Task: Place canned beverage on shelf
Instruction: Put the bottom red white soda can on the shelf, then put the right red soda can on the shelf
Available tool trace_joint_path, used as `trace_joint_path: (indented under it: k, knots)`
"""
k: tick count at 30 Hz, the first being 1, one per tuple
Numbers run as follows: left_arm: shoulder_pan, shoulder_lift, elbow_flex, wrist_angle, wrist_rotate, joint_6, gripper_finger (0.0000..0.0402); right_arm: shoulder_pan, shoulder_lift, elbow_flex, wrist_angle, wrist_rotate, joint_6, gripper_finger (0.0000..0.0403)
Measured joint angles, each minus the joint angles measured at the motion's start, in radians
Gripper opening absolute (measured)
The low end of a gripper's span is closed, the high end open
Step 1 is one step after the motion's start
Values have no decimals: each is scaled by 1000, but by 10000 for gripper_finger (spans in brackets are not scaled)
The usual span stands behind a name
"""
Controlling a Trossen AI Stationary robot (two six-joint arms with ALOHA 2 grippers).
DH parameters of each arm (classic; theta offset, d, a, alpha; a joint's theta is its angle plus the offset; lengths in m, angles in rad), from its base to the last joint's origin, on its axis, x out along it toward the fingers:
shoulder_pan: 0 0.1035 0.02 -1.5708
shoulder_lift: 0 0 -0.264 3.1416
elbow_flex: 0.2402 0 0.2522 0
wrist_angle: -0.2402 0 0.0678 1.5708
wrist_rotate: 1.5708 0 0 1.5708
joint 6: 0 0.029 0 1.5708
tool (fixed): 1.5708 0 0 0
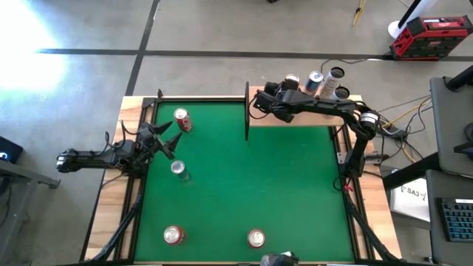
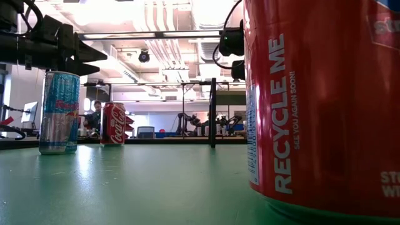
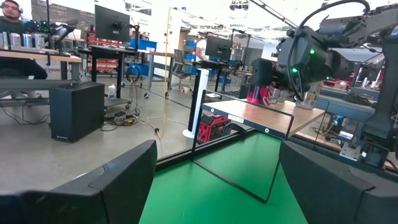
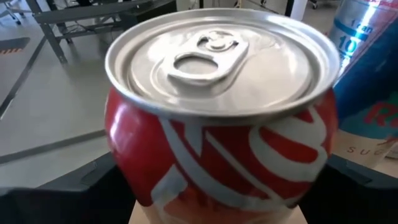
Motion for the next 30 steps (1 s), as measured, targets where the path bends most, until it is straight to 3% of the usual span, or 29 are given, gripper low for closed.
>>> trace_joint_path:
  k: [10,17,30]
  knots:
    - [0,0,0,0,0,0,324,28,-1,0,-7,-26,0,344]
    - [0,0,0,0,0,0,324,42,-11,0,-53,-28,3,373]
    - [0,0,0,0,0,0,324,118,-38,0,-182,-34,142,382]
